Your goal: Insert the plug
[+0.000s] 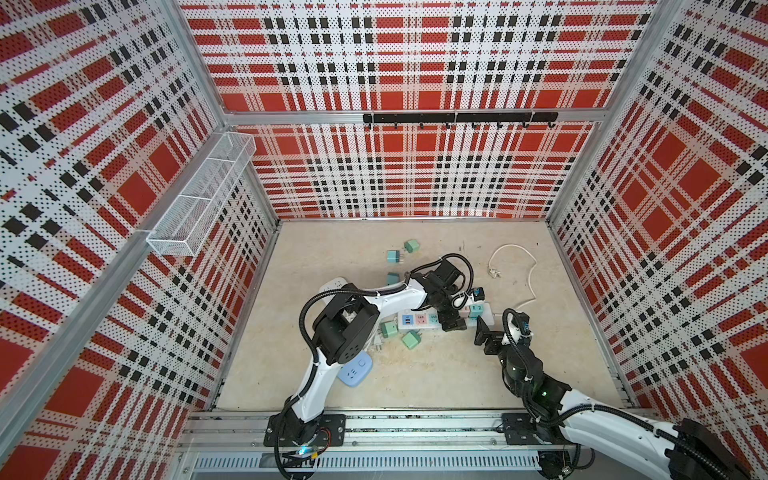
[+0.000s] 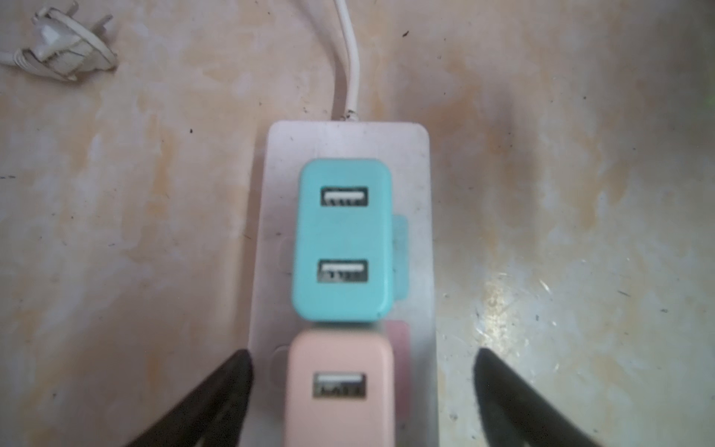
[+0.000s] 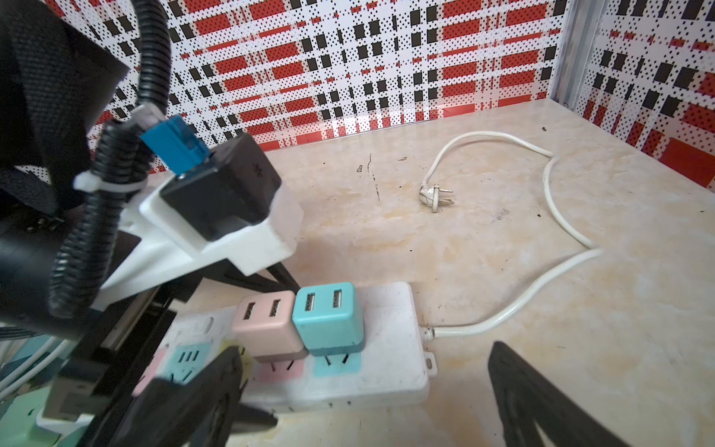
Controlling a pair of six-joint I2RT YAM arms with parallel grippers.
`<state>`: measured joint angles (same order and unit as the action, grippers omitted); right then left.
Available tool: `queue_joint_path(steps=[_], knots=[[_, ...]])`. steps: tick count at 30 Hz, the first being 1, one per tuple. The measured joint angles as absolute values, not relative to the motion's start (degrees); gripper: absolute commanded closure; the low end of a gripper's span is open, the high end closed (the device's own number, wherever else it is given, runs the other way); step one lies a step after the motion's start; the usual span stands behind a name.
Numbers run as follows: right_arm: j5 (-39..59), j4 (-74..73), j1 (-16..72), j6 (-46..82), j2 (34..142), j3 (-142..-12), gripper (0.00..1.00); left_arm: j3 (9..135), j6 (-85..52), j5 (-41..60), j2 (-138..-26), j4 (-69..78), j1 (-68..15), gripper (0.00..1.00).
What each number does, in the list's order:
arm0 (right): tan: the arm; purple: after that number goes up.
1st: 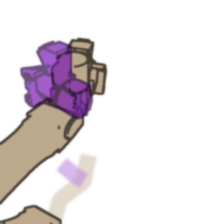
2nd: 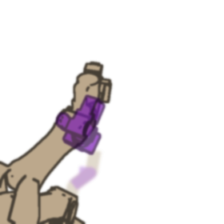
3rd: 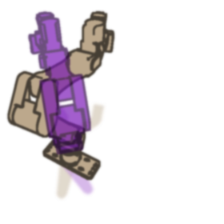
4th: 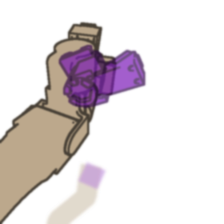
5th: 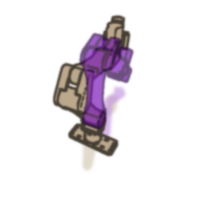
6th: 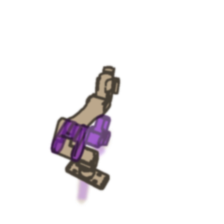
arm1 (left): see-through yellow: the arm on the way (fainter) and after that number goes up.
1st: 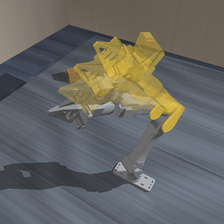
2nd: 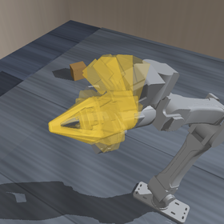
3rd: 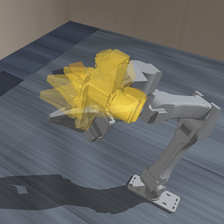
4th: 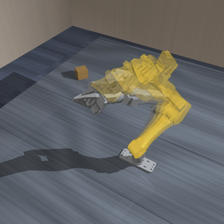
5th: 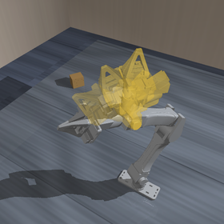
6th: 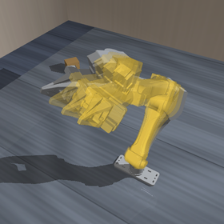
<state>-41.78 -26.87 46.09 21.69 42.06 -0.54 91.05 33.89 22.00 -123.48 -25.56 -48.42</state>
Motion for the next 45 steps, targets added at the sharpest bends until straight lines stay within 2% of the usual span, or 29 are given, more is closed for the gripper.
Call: queue_joint_path(steps=[5, 8, 13, 20, 22, 24, 28, 33, 36, 37, 38, 42, 43, 45], knots=[[-41.8, -27.6, 46.1, 21.7, 43.2, -0.5, 0.00, 91.1, 32.8, 21.8, -121.9, -26.4, -48.3, 0.01], [-41.8, -28.4, 46.0, 21.7, 44.7, -0.5, 0.00, 88.9, 31.6, 21.6, -116.9, -25.9, -48.3, 0.01], [-41.9, -30.3, 46.0, 21.6, 47.7, -0.5, 0.00, 79.1, 27.6, 19.6, -101.6, -19.8, -48.3, 0.01], [-42.4, -31.4, 45.9, 21.5, 50.8, -0.8, 0.16, 54.1, 17.2, 14.6, -75.0, -3.2, -47.0, 0.01], [-43.2, -29.3, 45.8, 22.2, 50.8, -2.0, 0.17, 46.1, 12.6, 13.0, -67.1, 0.6, -45.1, 0.01], [-43.1, -25.4, 45.8, 24.4, 50.1, -4.2, 0.22, 38.4, 7.9, 11.2, -59.4, 4.3, -42.2, 0.01], [-39.7, -18.2, 45.8, 27.6, 47.2, -9.1, 0.22, 24.4, -1.5, 6.3, -44.1, 9.0, -35.4, 0.01], [-33.0, -7.2, 46.1, 29.7, 46.6, -17.6, 0.20, 15.3, -14.5, -1.9, -29.6, 5.6, -25.6, 0.00], [-30.9, -2.1, 46.3, 30.8, 47.2, -21.5, 0.23, 13.1, -19.2, -5.8, -23.6, 0.6, -22.1, 0.01], [-30.5, -0.8, 46.3, 31.1, 47.7, -22.3, 0.25, 12.8, -20.4, -7.1, -22.0, -1.0, -21.8, 0.01], [-30.3, 0.7, 46.3, 31.1, 48.3, -23.3, 0.32, 12.5, -21.3, -8.0, -20.7, -2.4, -21.6, 0.01], [-28.4, 5.7, 42.8, 30.4, 54.1, -28.4, 0.71, 11.2, -23.5, -10.5, -16.6, -5.9, -21.6, 0.00], [-27.0, 6.2, 40.6, 30.4, 55.9, -29.6, 0.76, 11.2, -23.8, -11.0, -16.1, -6.7, -21.6, 0.01], [-24.1, 6.6, 36.7, 30.5, 59.1, -31.7, 0.75, 11.2, -24.4, -11.4, -15.9, -8.2, -21.6, 0.01]])
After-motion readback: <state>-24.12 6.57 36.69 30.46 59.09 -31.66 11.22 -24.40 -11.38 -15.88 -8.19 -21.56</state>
